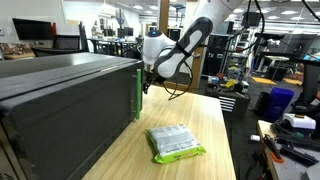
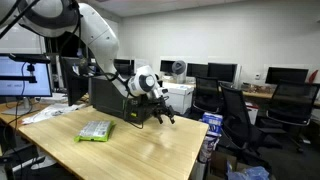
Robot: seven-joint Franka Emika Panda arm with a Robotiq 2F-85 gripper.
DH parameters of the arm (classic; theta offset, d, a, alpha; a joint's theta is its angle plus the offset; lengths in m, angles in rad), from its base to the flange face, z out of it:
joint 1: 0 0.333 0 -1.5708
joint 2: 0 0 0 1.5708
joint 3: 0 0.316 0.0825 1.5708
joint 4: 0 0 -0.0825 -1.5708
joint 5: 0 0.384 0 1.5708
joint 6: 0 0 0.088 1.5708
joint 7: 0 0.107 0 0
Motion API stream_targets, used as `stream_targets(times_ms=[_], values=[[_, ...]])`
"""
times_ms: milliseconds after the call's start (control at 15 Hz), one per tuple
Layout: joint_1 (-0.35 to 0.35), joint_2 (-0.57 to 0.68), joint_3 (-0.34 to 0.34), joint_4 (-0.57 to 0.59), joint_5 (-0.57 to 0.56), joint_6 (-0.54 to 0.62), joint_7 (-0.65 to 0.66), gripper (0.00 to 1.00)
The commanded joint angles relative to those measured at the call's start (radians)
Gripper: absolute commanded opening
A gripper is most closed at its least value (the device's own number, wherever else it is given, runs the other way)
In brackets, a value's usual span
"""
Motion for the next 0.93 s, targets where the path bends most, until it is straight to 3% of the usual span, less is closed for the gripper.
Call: stream_targets(times_ms=[0,667,867], values=[[0.052,0.004,-0.061,-0.005,0.079,0.017,-0.047,1.00],[0.052,0.004,-0.061,-0.005,0.079,0.017,-0.047,1.00],[0.070,-0.016,-0.065,-0.047,0.147,-0.007,-0.074,1.00]])
